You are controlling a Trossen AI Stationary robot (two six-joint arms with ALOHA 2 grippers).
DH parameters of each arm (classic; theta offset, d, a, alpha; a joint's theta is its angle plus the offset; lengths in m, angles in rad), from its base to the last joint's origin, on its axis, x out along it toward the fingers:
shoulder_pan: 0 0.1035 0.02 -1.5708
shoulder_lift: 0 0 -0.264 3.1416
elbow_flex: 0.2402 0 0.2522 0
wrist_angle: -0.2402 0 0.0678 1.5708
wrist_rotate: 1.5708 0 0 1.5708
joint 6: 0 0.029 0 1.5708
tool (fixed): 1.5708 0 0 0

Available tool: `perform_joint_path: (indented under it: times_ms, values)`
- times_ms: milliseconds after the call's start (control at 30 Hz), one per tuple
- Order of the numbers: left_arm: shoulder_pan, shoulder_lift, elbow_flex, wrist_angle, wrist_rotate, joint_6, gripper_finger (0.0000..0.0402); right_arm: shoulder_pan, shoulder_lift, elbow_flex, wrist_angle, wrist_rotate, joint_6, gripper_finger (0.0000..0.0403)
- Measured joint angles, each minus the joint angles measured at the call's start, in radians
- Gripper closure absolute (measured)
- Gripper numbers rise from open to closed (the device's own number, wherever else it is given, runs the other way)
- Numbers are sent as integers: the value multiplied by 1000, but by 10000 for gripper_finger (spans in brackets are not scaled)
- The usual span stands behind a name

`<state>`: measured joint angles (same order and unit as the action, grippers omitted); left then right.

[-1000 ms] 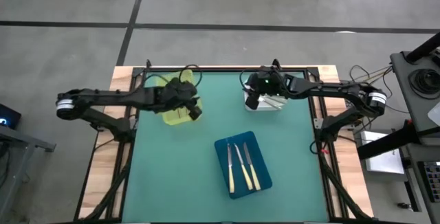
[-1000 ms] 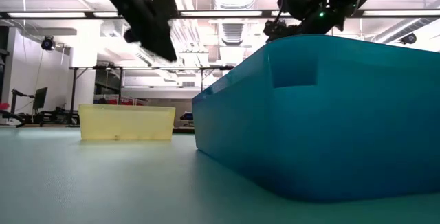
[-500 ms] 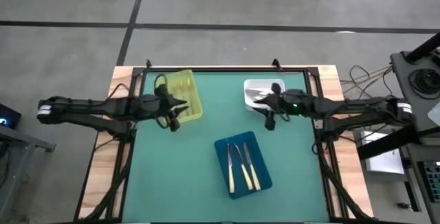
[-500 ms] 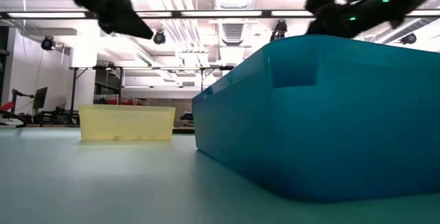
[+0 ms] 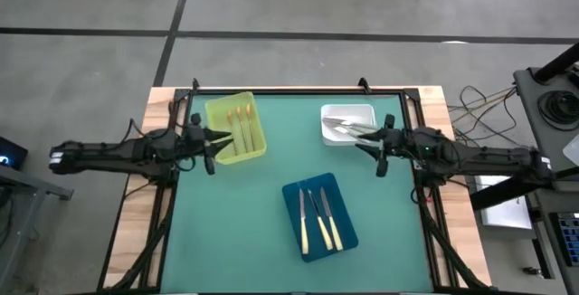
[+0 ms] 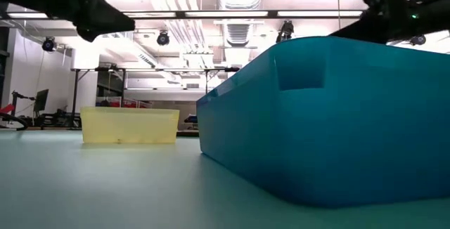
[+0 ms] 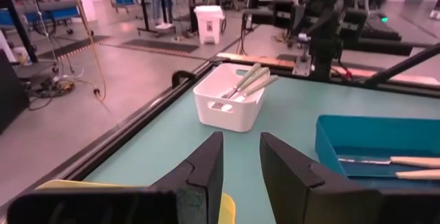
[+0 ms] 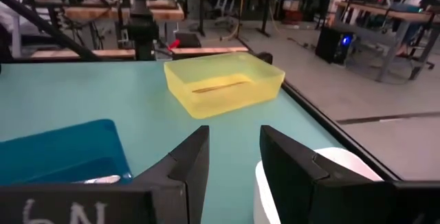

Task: Sort silverware by color (type)
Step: Return to Home Position

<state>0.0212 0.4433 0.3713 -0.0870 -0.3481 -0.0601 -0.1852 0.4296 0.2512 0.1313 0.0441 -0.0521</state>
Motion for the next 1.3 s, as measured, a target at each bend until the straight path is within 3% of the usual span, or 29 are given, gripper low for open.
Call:
perform_joint_path:
  times_ms: [200,533,833,1033,1300]
  values:
    - [0,-100,-67,4,0,7,324,0,-181,-80,-71,0,7,282]
    - [0,-233,-221,153,37,-22,324,0,-422,-129,-247,0,26,282]
    - [0,-280,-278,156,53,-100,324,0,-416,-142,-289,0,10,282]
    - [-1,-277,-303,155,130,-111,324,0,-416,-142,-274,1,-3,282]
    - [0,-281,-361,178,131,-132,324,0,-416,-142,-268,1,-19,282]
